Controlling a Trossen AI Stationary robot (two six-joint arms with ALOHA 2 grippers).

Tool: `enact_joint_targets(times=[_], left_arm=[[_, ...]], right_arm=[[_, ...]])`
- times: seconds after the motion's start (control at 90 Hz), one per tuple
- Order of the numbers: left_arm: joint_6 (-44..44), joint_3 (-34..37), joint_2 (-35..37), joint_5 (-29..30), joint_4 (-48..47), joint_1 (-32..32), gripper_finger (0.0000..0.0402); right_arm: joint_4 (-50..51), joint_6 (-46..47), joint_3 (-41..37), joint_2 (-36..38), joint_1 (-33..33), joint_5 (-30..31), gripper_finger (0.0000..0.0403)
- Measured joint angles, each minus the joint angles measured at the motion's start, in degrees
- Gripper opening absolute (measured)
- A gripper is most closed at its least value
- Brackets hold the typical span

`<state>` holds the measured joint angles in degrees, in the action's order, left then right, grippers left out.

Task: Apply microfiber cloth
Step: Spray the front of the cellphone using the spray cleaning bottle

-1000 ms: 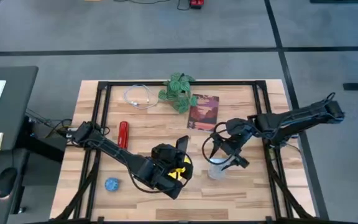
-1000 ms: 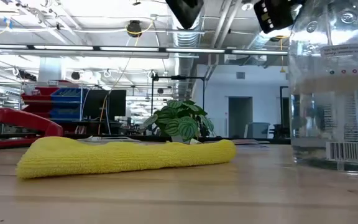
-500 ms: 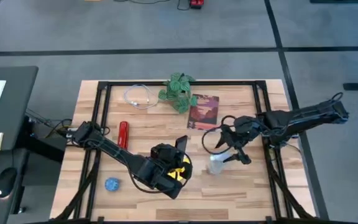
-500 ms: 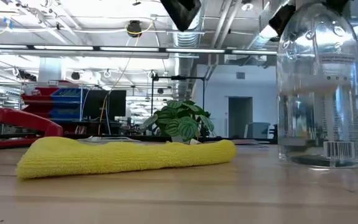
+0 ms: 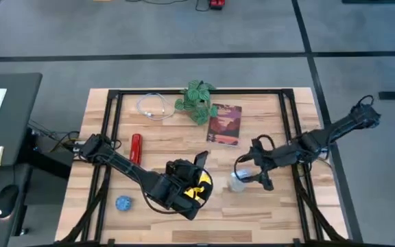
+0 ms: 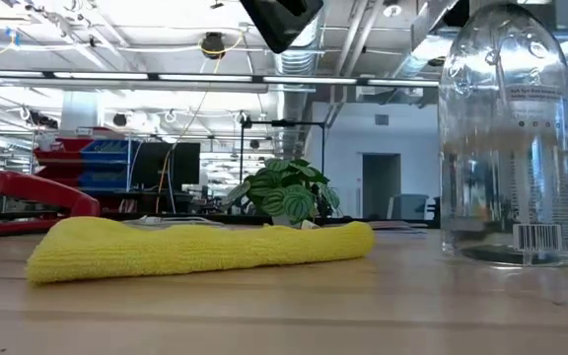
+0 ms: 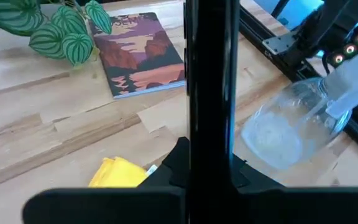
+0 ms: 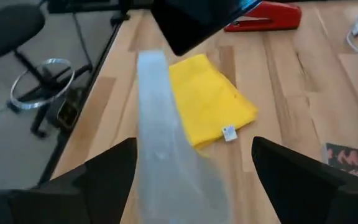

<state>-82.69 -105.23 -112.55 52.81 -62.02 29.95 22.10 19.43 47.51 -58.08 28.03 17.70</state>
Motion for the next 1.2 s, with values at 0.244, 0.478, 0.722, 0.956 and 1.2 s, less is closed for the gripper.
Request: enact_joint_targets(times=[0.244,0.478,0.722,0.956,1.2], left_arm=[[2.21,0.0,0.0,-0.12,-0.02,1.43,0.0006],[3.86,0.0,0.0,-0.08,-0.04,1.95,0.0006],[4.06,0.0,0.0,0.31,-0.02,1.91,0.0007],[5.32,0.02,0.02,0.82,0.02,1.91,0.0007],[10.18,0.02,0.02,0.81,0.02,1.91,0.0007]], right_arm=[[2.57,10.01,2.11,-0.58,6.52,10.68,0.0145],[8.86,13.34,7.65,-4.16,11.84,17.04,0.007],[26.52,31.63,19.33,-15.04,20.34,26.72,0.007],[37.79,55.85,28.13,-26.57,25.82,35.39,0.007],[42.76,68.84,32.9,-34.59,27.47,40.41,0.007]])
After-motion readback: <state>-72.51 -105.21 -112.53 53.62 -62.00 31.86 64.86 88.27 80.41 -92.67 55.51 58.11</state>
